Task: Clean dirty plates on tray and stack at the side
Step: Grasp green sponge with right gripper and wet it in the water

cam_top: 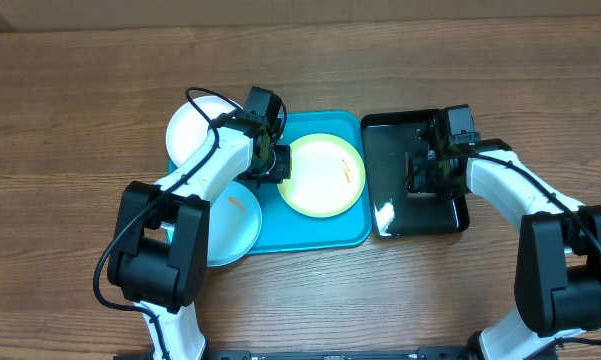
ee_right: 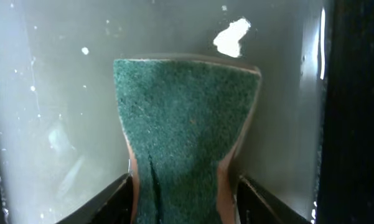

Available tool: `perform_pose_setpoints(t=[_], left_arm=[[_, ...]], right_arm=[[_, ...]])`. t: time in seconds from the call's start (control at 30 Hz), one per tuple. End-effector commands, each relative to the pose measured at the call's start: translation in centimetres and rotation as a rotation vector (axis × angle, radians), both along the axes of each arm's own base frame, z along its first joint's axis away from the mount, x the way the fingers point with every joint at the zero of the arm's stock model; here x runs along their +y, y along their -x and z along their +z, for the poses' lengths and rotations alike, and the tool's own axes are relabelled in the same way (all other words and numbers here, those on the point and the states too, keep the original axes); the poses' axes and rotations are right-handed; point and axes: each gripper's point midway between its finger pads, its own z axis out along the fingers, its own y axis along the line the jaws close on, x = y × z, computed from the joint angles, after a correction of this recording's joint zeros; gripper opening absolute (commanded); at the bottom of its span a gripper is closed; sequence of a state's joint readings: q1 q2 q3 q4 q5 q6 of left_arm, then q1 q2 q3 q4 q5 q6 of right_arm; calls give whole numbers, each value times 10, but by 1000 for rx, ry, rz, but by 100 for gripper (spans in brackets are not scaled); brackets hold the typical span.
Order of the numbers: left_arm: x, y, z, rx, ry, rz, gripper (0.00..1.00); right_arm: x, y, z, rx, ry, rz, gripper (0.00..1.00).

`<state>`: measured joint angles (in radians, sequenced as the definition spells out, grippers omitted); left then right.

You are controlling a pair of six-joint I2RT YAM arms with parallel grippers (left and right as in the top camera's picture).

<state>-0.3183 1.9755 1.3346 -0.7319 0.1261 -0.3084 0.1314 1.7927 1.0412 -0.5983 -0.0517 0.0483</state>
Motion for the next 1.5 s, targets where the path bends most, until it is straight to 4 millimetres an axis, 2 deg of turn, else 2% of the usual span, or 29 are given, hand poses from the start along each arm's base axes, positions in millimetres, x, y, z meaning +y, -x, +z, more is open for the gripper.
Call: perform_pose_setpoints(t=[0.0,0.07,0.13,0.27,0.3,0.43,0.6,0.77,1.0,1.1,1.2,1.33,1.47], left_arm=[[2,1,-6,12,-6,10,18],[2,1,-6,12,-6,10,18],[2,1,-6,12,-5,10,18],[2,1,-6,12,-5,10,18],[2,1,-6,12,-5,10,18],[2,1,-6,12,-6,10,24],[3,1,-6,12,-6,10,20],[4,0,-7,8,-17,13,22],[8,0,-10,3,-36,20,15],[8,-1,-12,-3,-34,21,15],[8,0,-12,-2,-35,21,4],[3,1,-11,7,-3,15,4],[6,0,-3,10,-2,19,4]], right_arm=[[-2,-4,1,-15,5,-1,53],[-1,-5,2,-18,5,-1,47],[-1,-5,2,-19,4,-1,36],[-1,-7,4,-21,0,-10,7],[0,-7,6,-18,-2,-10,4],[1,-10,17,-5,-5,-9,4],[1,-15,38,15,-2,-9,4],[2,-17,53,27,0,-8,4],[2,-17,56,29,0,-8,4],[2,-16,56,32,0,-8,4],[2,-15,55,37,1,-8,4],[2,-14,57,42,2,-8,4],[1,-12,66,64,5,-8,4]])
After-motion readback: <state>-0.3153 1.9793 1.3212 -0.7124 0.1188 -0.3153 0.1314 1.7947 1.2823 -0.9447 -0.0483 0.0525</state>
